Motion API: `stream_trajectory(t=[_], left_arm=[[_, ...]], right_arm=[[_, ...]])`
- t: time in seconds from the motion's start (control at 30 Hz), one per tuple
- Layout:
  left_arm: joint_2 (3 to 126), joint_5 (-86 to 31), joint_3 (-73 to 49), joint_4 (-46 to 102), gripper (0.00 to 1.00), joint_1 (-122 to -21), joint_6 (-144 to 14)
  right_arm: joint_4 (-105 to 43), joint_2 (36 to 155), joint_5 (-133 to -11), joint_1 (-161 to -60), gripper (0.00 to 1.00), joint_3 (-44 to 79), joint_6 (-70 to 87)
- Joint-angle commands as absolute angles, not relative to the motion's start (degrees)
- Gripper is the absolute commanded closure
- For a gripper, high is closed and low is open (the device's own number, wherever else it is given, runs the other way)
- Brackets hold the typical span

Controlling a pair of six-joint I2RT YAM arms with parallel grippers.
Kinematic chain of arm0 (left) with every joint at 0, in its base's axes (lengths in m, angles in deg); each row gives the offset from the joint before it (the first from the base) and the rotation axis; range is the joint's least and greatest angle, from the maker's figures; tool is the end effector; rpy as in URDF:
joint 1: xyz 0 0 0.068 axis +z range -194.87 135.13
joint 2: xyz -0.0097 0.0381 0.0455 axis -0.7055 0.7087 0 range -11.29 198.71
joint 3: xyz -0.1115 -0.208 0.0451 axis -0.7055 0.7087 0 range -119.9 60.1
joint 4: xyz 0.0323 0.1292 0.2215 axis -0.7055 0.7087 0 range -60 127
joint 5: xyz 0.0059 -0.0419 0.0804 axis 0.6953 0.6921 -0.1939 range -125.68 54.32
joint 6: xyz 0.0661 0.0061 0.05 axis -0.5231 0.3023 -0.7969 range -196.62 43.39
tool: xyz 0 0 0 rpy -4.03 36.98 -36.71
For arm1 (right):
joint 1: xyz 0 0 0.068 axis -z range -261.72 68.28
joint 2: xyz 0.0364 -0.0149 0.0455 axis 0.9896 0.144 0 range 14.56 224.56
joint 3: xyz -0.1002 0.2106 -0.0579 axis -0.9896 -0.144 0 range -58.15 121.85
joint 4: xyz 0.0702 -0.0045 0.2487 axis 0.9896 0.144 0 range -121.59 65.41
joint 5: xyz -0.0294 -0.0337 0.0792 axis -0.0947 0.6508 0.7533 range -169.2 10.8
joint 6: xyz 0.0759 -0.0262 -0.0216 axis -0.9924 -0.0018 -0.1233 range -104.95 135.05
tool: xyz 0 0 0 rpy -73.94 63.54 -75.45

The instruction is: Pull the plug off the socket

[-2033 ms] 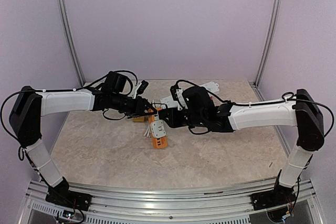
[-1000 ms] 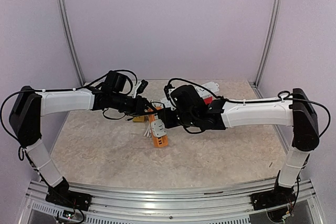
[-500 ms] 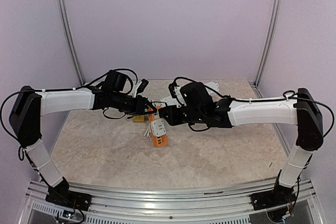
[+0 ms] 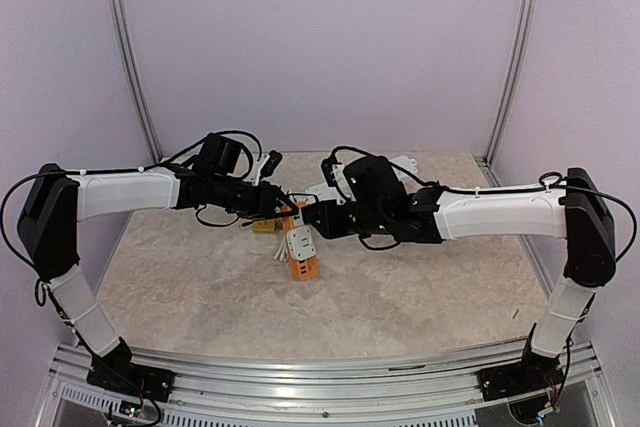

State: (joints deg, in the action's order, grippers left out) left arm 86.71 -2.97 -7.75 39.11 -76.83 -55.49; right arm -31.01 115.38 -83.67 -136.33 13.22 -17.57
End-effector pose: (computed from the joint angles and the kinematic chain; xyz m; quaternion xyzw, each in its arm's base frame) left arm 0.3151 -0.2428 0.1865 0.2019 0.8517 -0.4114 0.2542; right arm 0.2537 0.3473 0.1998 -0.1459 0.8533 0.3200 0.3849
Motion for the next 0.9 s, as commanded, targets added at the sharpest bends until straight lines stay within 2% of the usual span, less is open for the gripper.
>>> stream_trajectory(t=[0.0,0.87], left_arm=[[87.0,-2.9,-9.2,40.6,0.85,-76.2,-56.0],[87.7,-3.5,-9.7,41.4,0.85,-76.1,-55.7]], right_arm=[[-33.4,113.0,-85.6,-135.5,1.00,12.5,-18.1],[-33.2,111.3,-87.4,-135.4,1.00,11.4,-18.3]])
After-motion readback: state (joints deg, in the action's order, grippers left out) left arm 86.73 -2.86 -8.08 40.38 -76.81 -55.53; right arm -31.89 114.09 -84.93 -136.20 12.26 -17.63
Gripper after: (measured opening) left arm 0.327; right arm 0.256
